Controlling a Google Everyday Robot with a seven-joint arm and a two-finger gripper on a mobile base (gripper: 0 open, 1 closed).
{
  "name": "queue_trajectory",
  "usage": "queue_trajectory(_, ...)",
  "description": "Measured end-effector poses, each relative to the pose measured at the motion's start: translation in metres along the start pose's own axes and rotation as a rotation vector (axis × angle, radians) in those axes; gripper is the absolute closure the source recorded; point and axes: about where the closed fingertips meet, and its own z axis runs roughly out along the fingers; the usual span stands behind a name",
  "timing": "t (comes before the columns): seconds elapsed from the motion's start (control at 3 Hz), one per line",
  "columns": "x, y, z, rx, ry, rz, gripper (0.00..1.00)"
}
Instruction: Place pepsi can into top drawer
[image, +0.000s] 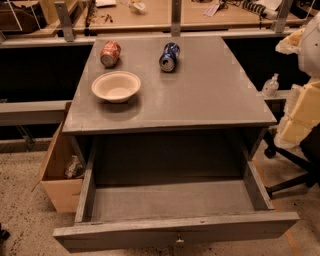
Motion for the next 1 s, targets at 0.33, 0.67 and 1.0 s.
queue_trajectory(0.33,0.0,0.0,0.0,0.0,0.0,0.0,0.0)
queue_trajectory(0.67,-0.01,-0.016,0.002,0.039,-0.068,0.077,0.0)
queue_trajectory(1.0,-0.039,-0.053,0.016,0.069,-0.215,0.154,0.0)
